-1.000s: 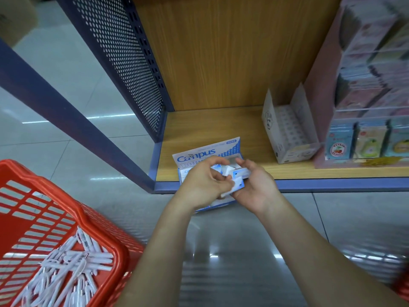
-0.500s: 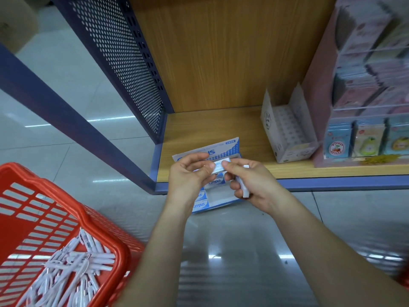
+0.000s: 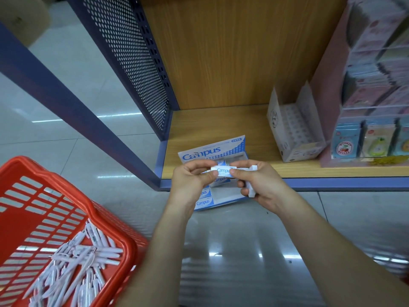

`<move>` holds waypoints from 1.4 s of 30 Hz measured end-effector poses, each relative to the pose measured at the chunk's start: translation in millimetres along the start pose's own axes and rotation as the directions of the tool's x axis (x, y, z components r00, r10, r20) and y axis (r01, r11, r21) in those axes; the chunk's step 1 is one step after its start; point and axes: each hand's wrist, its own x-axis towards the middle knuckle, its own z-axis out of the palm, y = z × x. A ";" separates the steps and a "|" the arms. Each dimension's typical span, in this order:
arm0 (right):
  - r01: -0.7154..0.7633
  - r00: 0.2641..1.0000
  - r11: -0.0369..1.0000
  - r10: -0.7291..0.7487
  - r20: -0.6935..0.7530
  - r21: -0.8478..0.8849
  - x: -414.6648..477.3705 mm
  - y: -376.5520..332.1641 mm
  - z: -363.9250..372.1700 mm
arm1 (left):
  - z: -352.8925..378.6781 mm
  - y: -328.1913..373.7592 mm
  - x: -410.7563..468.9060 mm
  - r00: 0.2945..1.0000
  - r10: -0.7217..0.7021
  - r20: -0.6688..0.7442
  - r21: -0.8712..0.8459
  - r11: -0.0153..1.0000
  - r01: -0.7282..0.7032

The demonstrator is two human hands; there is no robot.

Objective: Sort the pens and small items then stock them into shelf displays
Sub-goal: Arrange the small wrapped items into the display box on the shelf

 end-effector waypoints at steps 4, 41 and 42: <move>0.014 0.996 0.995 -0.022 -0.081 -0.100 3.5 0.5 -0.4 | -2.7 -8.5 1.6 1.000 0.021 -0.008 0.032 0.999 -0.021; -0.083 0.958 0.976 0.134 -0.252 0.201 8.2 -0.3 14.0 | -3.8 -57.5 6.8 0.950 0.253 -0.185 0.889 0.454 0.053; -0.103 0.962 0.931 0.183 -0.204 0.351 6.2 -3.6 11.3 | -1.8 -55.8 5.3 0.932 0.314 -0.179 0.885 0.465 0.014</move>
